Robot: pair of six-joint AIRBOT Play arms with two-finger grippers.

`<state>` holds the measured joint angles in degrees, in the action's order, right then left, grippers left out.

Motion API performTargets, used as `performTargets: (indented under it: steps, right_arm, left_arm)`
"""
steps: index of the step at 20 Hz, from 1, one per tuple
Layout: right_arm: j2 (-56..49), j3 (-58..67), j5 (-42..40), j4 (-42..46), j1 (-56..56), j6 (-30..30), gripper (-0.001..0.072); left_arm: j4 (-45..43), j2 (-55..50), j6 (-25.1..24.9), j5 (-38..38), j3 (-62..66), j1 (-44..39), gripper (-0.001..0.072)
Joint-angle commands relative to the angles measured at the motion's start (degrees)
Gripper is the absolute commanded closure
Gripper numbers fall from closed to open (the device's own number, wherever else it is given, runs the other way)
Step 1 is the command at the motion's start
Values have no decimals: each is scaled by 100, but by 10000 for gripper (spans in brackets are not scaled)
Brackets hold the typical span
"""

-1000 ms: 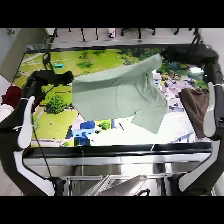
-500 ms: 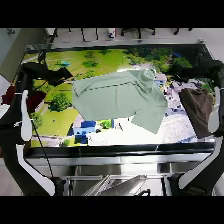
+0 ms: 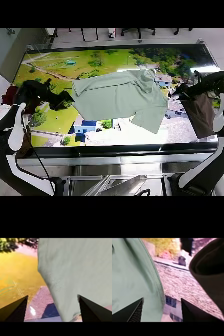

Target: Fold the shirts.

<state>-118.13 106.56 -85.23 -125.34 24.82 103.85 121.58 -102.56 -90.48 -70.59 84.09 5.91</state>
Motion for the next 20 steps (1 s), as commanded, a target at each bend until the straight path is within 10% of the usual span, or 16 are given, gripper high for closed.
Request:
performTargets:
  steps: [1,5,8,13,20]
  right_arm:
    - [-269,-44,-42,83,-190,-13,184]
    - [-448,-44,114,61,-393,114,185]
    - [-461,-42,166,39,-501,118,218]
    - [-446,-42,-260,-1443,-638,664,692]
    - [1613,498,-131,-2579,-455,761,693]
  left_arm:
    - [9,63,7,678,-592,-518,0]
    - [2,15,9,846,-673,-791,145]
    - [0,-68,-44,739,-669,-861,687]
    - [2,354,-55,769,-660,-852,690]
    - [11,2636,-50,317,492,-396,690]
